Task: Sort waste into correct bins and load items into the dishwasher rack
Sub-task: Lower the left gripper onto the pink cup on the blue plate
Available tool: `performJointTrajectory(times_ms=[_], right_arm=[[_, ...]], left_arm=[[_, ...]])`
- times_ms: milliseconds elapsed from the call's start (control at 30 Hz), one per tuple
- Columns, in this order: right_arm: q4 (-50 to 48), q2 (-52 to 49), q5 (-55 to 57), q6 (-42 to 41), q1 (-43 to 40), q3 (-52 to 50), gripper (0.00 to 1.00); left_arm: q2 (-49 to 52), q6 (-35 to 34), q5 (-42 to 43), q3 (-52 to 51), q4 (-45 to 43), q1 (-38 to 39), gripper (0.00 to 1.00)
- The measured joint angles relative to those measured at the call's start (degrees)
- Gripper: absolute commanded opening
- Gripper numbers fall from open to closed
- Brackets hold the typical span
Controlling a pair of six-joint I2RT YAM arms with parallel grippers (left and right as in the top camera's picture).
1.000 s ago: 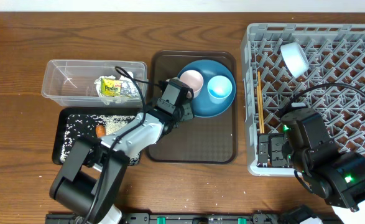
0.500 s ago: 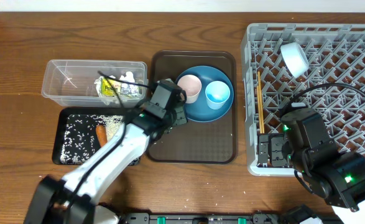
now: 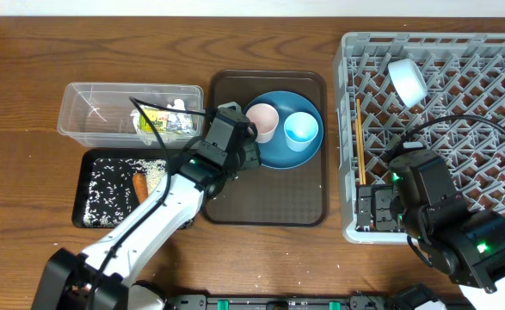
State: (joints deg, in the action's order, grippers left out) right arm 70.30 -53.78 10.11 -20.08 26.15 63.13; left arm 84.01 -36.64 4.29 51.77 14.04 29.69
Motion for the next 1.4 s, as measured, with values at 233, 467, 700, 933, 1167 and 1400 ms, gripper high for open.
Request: performJointTrajectory(times_ms=[233, 467, 700, 933, 1167, 1400], right_arm=[[0.00, 0.00, 0.02, 0.00, 0.00, 0.00, 0.99], [0.00, 0.00, 0.00, -0.02, 0.00, 0.00, 0.99], [0.00, 0.00, 0.02, 0.00, 0.00, 0.00, 0.99], [0.00, 0.00, 0.02, 0.00, 0.00, 0.00, 0.99], [0.02, 0.00, 0.02, 0.00, 0.00, 0.00, 0.99], [0.02, 0.00, 0.02, 0.00, 0.00, 0.00, 0.99]], left_arm=[[6.40, 0.46, -0.07, 0.00, -0.15, 0.00, 0.43], [12.68, 0.44, -0.11, 0.00, -2.71, 0.00, 0.40], [13.09, 0.39, -0.11, 0.00, -3.39, 0.04, 0.30], [13.09, 0.42, 2.25, 0.00, 0.55, 0.04, 0.25], [13.07, 0.44, 6.10, 0.00, 7.63, 0.07, 0.25], [11.37, 0.44, 8.52, 0.00, 14.23, 0.11, 0.26]])
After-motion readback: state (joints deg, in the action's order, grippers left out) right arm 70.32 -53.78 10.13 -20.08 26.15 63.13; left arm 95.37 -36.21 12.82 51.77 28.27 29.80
